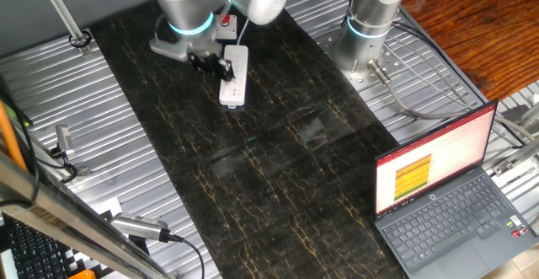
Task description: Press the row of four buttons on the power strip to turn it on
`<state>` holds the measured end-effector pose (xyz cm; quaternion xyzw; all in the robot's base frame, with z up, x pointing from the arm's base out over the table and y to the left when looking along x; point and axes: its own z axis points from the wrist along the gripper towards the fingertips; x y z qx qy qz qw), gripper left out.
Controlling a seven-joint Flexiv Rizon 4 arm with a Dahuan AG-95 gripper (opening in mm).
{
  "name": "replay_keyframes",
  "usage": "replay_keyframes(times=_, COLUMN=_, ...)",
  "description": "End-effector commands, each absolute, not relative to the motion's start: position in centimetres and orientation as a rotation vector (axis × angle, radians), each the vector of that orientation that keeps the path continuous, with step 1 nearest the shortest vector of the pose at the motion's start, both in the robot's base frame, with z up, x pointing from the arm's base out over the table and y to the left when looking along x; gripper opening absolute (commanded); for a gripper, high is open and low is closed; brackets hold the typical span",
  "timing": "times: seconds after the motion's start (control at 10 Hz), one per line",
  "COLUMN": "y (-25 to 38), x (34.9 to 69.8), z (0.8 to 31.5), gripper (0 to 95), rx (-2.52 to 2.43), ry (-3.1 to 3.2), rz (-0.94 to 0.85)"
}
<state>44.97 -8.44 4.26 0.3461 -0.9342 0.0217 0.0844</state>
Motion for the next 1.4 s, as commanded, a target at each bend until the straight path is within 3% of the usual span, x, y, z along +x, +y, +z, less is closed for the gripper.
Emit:
replay_keyframes(times=0.1, y=-8.3, x=45.0, z=4.2, gripper=57.0, rx=1.025, ry=-2.792, rz=0.074)
replay_keyframes(times=1.0, y=-8.3, x=46.1, z=1.8, gripper=57.0, rx=1.006, ry=-2.807, rz=0.083)
replay_keyframes(times=1.4, y=-7.5, x=46.2, z=4.3, gripper=57.0, rx=1.007, ry=-2.78, rz=0.101)
